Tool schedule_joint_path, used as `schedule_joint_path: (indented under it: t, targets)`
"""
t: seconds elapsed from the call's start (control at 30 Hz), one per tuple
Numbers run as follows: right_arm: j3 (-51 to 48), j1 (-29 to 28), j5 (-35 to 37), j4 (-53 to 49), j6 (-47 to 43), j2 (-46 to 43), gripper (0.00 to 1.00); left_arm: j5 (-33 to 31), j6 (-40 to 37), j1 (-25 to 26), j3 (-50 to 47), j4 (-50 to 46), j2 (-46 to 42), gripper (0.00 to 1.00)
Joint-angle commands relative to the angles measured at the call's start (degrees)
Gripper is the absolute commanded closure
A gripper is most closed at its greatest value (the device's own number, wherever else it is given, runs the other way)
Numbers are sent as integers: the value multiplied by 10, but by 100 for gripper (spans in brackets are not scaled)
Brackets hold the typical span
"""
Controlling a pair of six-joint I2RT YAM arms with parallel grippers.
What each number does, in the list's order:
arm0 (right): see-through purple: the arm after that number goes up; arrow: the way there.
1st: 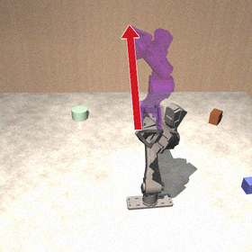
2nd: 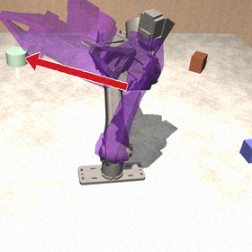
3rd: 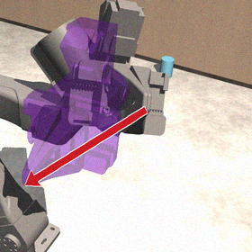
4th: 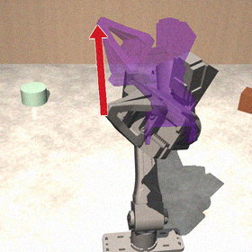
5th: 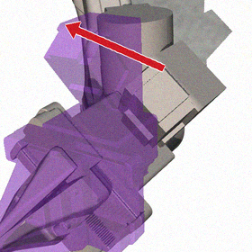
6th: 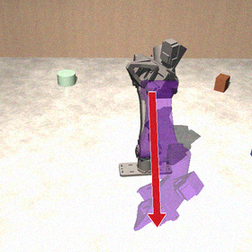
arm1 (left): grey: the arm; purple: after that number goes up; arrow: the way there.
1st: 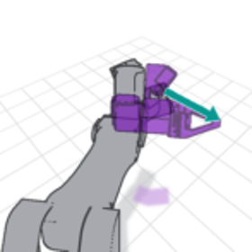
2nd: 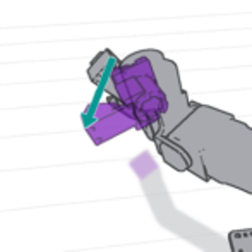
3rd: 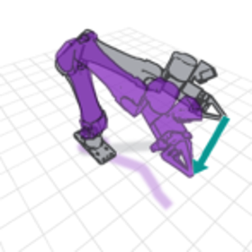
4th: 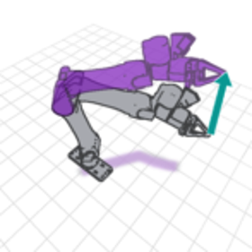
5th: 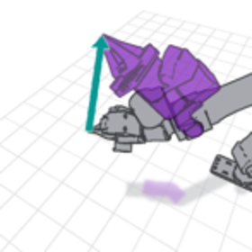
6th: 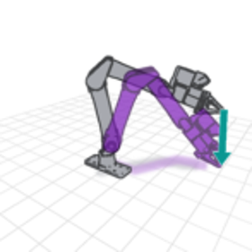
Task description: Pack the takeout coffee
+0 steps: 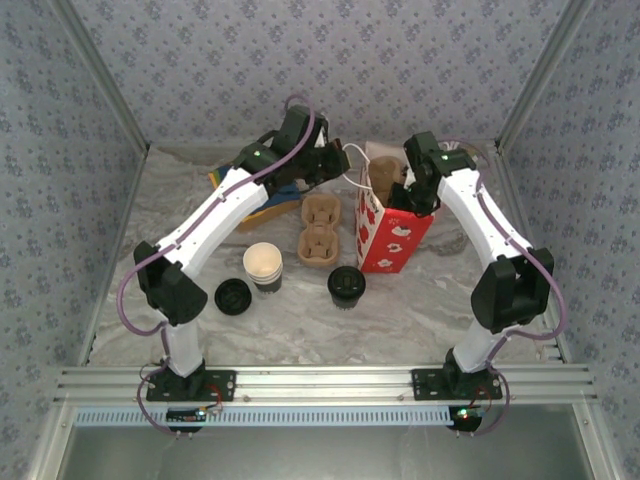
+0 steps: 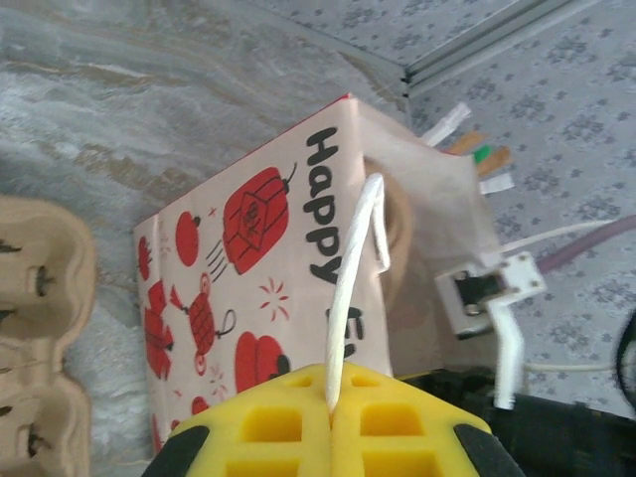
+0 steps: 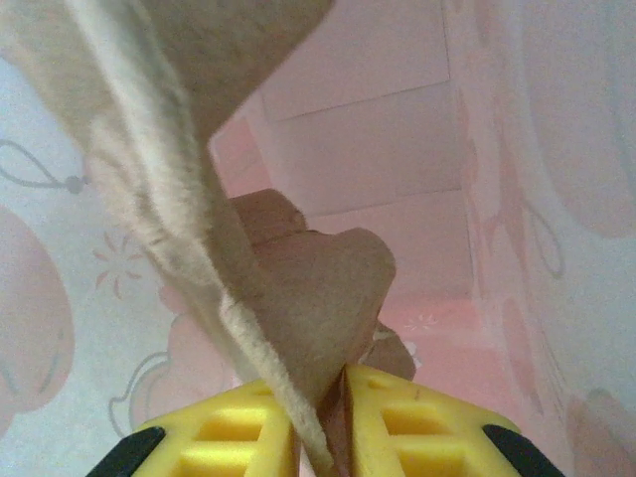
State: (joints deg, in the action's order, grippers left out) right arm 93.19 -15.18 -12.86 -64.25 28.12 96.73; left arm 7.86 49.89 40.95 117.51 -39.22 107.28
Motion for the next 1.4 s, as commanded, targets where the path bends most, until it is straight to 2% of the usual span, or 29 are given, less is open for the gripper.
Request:
schedule_joint_path:
  t: [0.0,0.23,0.3,0.4,0.6,0.7,0.77,0.8,1.37]
  targets:
    - [-13,10,-11,7,10,-21,81,-10,-19,10,52,-18,16,100]
    - [-27,16,-8,14,6,-30,80,-14,-22,17,75,-32,28,100]
    - [-27,17,-8,12,5,-30,72,-15,-23,17,73,-32,28,100]
    - [-23,15,2,7,4,-33,53,-15,-23,17,72,-34,28,100]
    - [-8,11,24,-3,4,-42,50,-13,-24,17,70,-33,28,100]
    - [5,0,47,-12,2,-40,42,-12,-26,16,70,-34,28,100]
    - [11,-3,56,-15,3,-40,22,-13,-26,17,68,-33,28,100]
    - [14,-5,60,-15,3,-39,0,-13,-26,16,67,-33,28,100]
    - [34,-24,93,-27,-3,-39,0,-13,-27,16,60,-33,26,100]
